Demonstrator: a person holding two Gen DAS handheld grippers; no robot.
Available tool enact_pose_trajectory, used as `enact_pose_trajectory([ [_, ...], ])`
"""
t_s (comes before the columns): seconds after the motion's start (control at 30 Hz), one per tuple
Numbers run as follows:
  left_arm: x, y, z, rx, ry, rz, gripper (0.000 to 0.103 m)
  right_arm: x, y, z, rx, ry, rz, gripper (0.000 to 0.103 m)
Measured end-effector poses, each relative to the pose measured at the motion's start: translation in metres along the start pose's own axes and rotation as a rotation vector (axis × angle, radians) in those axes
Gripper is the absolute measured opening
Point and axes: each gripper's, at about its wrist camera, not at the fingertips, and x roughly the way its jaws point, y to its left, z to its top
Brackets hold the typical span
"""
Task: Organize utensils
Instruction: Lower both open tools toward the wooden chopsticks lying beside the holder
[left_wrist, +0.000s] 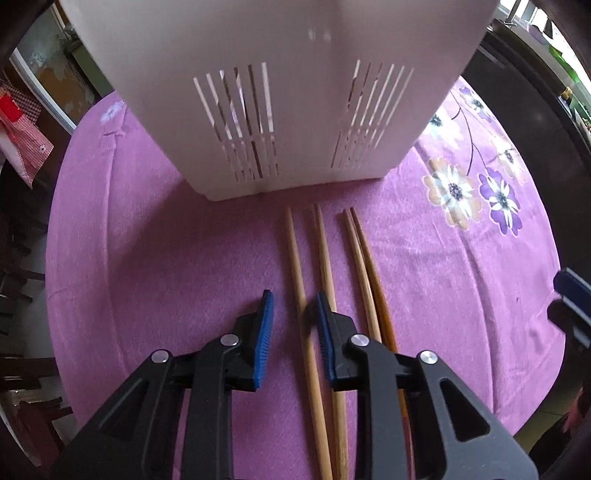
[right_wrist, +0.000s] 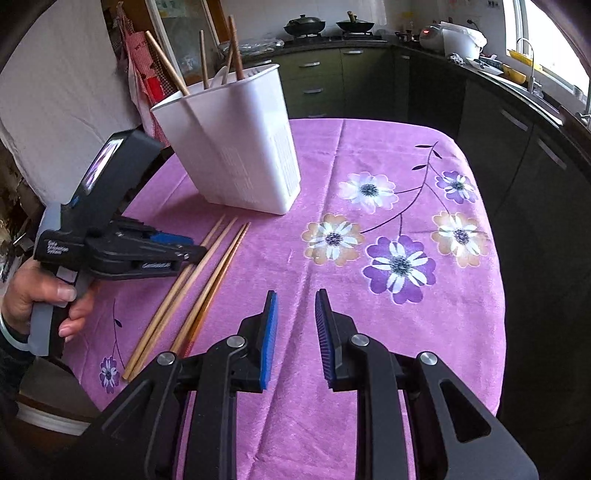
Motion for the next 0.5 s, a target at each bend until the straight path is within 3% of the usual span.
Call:
enact_pose_trajectory([
  [0.1, -0.001, 0.002, -0.003, 0.013, 0.008, 0.014, 0.008, 0.001, 0.005, 0.000, -0.011, 0.004, 0.008, 0.021],
  [0.3, -0.009, 0.018, -0.021, -0.008, -0.002, 0.007, 0.006, -0.001, 0.006, 0.001, -0.014, 0.002, 0.007, 0.021],
  [0.5, -0.065, 0.042, -0.031, -0.042, -0.151, -0.021, 0.006, -0.002, 0.014, 0.002, -0.031, 0.008, 0.008, 0.021],
])
